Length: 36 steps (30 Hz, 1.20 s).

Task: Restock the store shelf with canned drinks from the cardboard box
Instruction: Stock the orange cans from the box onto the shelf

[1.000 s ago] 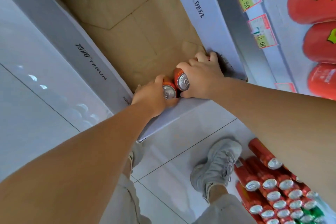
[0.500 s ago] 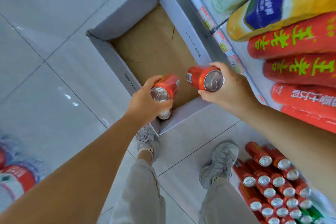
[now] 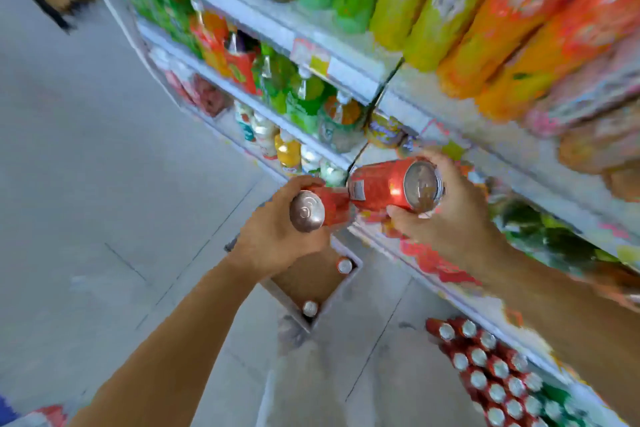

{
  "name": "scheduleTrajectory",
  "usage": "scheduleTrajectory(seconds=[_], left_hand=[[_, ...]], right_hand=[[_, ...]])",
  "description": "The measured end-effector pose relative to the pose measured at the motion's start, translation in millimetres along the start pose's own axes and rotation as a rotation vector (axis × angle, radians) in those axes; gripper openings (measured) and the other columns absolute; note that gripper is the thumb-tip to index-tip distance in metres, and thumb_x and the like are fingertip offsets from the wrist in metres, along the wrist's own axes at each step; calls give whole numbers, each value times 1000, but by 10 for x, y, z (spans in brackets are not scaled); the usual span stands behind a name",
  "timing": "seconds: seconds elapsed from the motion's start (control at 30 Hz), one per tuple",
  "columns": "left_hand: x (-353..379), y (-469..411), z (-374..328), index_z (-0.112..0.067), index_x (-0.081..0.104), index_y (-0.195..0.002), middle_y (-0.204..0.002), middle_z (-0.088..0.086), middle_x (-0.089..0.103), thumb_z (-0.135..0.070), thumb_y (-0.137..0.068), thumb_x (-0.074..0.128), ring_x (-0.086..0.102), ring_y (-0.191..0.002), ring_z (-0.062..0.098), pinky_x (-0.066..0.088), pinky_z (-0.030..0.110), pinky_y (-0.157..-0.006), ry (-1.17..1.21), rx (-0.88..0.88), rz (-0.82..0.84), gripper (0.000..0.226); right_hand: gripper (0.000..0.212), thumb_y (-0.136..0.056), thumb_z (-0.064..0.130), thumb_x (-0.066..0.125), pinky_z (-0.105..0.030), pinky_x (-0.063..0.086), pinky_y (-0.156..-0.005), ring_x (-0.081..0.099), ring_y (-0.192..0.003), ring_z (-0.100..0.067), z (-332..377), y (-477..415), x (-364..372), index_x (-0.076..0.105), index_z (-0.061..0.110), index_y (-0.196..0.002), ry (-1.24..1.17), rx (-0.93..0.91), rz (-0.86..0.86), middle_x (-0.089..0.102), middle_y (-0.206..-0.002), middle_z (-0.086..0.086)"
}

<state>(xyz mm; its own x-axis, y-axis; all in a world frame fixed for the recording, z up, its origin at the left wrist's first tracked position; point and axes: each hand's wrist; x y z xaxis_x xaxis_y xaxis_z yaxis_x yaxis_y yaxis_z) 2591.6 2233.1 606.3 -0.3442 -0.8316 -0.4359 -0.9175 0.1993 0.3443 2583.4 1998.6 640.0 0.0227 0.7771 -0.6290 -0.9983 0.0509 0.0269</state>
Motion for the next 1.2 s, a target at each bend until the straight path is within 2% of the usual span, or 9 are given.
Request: scheduleTrajectory(seconds=[0.1, 0.2, 0.27, 0.37, 0.47, 0.6, 0.77, 0.97, 1.2], left_hand=[[-250, 166, -765, -43, 52, -114, -91, -32, 66, -38, -58, 82, 65, -86, -6, 47, 8, -76, 13, 182, 91, 64], [-399, 342, -1554, -47, 53, -106, -95, -31, 67, -54, -54, 74, 65, -88, -10, 48, 12, -76, -31, 390, 154, 57], [-420, 444, -2030, -49, 54, -103, -96, -28, 68, -51, -59, 73, 65, -89, -8, 47, 12, -76, -36, 526, 198, 48], [-350, 565, -2615, -51, 54, -106, -100, -23, 69, -51, -63, 72, 66, -92, -5, 49, 19, -80, -69, 684, 217, 45], [-166, 639, -3063, -44, 56, -109, -99, -19, 69, -51, -64, 69, 66, -92, 0, 52, 32, -84, -90, 812, 202, 47], [156, 751, -3537, -50, 54, -109, -98, -24, 68, -56, -62, 66, 65, -90, 1, 53, 31, -82, -126, 920, 165, 49], [594, 774, -3940, -41, 59, -109, -98, -23, 67, -59, -66, 66, 63, -90, -1, 50, 29, -79, -113, 950, 135, 47], [1073, 710, -4224, -45, 61, -108, -99, -29, 67, -67, -61, 63, 62, -93, -8, 51, 28, -86, -128, 858, -3, 52], [1624, 650, -4504, -42, 63, -102, -87, -23, 70, -69, -61, 63, 65, -82, -1, 52, 32, -76, -110, 748, -106, 49]], right_hand=[[64, -61, 30, 80, 1, 38, -71, 55, -87, 20, 532, 286, -708, 45, 49, -110, -86, -48, -128, 56, -99, 42], [61, -56, 45, 68, 0, 39, -75, 54, -91, 20, 870, 594, -1322, 48, 45, -114, -138, -86, -309, 54, -104, 44], [66, -54, 49, 65, -1, 39, -80, 52, -96, 19, 978, 788, -1678, 49, 36, -117, -148, -102, -430, 51, -105, 45], [61, -54, 48, 71, -17, 49, -80, 59, -94, 7, 1046, 1076, -2153, 46, 47, -110, -171, -81, -585, 57, -102, 37], [59, -54, 51, 70, -12, 48, -68, 62, -81, 6, 1047, 1350, -2551, 45, 48, -107, -145, -64, -717, 60, -97, 35], [51, -59, 47, 71, -24, 48, -78, 61, -87, 5, 903, 1596, -3101, 46, 55, -102, -106, -38, -852, 60, -96, 35], [51, -76, 28, 77, -20, 43, -73, 60, -93, -5, 637, 1629, -3786, 47, 40, -115, -39, 30, -829, 61, -101, 21], [54, -75, 36, 75, -35, 46, -89, 60, -101, -16, 206, 1391, -4388, 46, 39, -120, 60, 69, -764, 61, -109, 12], [51, -72, 47, 76, -32, 45, -82, 59, -97, -17, -268, 1196, -4883, 44, 46, -111, 148, 89, -613, 59, -104, 13]])
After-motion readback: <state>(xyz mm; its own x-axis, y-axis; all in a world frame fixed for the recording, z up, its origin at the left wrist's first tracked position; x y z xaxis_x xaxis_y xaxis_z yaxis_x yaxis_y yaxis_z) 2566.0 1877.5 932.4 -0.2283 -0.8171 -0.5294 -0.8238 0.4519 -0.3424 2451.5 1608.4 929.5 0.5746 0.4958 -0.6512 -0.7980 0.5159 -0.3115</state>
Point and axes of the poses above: each hand's wrist, its own y-axis away from the middle knuckle, its own x-axis out of the palm, z = x × y
